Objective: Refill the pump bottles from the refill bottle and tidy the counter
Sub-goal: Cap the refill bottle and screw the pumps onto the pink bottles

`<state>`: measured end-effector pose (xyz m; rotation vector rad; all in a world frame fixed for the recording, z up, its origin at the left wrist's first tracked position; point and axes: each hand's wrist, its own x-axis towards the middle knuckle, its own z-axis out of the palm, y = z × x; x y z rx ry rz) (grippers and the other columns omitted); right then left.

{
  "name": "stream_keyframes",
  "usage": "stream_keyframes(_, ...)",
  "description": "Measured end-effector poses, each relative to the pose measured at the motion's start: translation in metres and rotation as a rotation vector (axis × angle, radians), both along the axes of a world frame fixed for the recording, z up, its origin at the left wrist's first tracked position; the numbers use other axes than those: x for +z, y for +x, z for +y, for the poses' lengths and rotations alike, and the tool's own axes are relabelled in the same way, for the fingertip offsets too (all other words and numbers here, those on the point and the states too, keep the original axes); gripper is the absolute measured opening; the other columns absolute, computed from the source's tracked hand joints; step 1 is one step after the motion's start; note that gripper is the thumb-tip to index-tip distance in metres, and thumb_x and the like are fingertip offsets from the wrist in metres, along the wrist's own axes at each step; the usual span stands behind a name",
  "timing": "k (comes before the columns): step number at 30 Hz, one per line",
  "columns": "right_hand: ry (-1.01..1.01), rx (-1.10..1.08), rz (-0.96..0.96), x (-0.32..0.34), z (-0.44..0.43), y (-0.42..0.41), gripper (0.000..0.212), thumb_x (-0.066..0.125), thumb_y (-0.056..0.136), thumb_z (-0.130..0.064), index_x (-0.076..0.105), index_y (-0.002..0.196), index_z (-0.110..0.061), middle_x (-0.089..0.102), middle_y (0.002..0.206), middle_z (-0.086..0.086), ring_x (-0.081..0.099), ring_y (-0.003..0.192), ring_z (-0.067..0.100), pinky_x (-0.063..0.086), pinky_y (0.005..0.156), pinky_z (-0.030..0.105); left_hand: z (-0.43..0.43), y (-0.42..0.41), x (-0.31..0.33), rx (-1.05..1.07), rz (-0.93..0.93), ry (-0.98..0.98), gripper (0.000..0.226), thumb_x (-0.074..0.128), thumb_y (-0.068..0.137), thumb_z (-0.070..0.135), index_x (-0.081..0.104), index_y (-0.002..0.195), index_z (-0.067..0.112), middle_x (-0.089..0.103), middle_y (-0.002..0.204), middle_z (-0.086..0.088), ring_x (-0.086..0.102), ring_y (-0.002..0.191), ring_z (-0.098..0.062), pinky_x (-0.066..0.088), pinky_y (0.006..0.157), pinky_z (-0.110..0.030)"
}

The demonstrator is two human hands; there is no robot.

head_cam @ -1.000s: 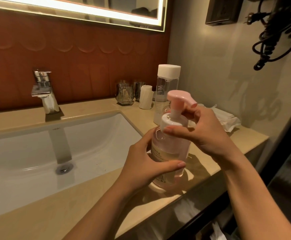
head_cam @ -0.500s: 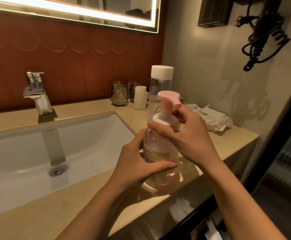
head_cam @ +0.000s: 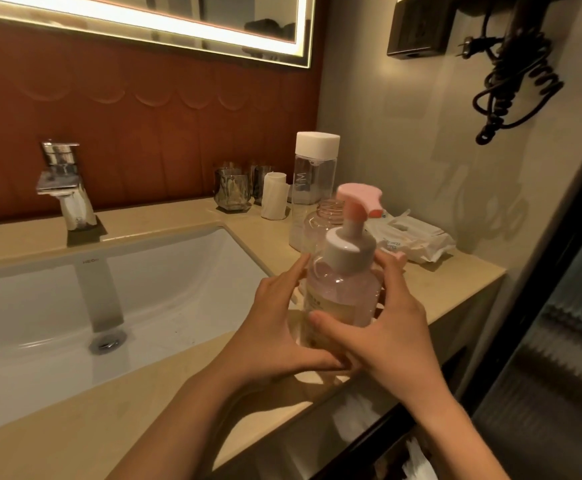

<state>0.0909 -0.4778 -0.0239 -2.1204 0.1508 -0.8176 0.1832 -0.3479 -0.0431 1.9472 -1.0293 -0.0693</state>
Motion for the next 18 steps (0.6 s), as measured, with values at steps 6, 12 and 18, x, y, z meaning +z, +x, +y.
stream_keyframes(6,0.016,-0.148,0.028,0.004,-0.044,0.0,0.086,0.084,0.057,-0.038,0.033,0.127,-0.043,0.052,0.121,-0.017,0.051,0.113,0.012,0.044,0.094,0.035,0.001,0.002,0.0,0.05,-0.034,-0.053,0.093,0.071,0.051,0.071,0.019,0.127,0.062,0.03,0.121,0.042,0.032,0.118,0.009,0.034,0.098,-0.017)
stream_keyframes(12,0.034,-0.202,0.061,0.003,-0.078,0.026,0.095,0.083,0.063,-0.035,0.028,0.14,-0.032,0.053,0.133,-0.002,0.051,0.119,0.021,0.045,0.098,0.045,0.0,0.001,-0.002,0.076,-0.001,-0.058,0.074,0.06,0.058,0.073,0.028,0.123,0.059,0.038,0.116,0.039,0.036,0.114,0.012,0.035,0.091,-0.01)
stream_keyframes(18,0.034,-0.185,0.079,0.004,-0.093,0.053,0.096,0.082,0.067,-0.035,0.024,0.143,-0.029,0.048,0.139,0.002,0.049,0.123,0.024,0.045,0.098,0.052,0.002,0.002,0.0,0.12,0.01,-0.115,0.038,0.057,0.073,0.055,0.043,0.108,0.055,0.055,0.106,0.029,0.047,0.102,0.011,0.036,0.08,-0.007)
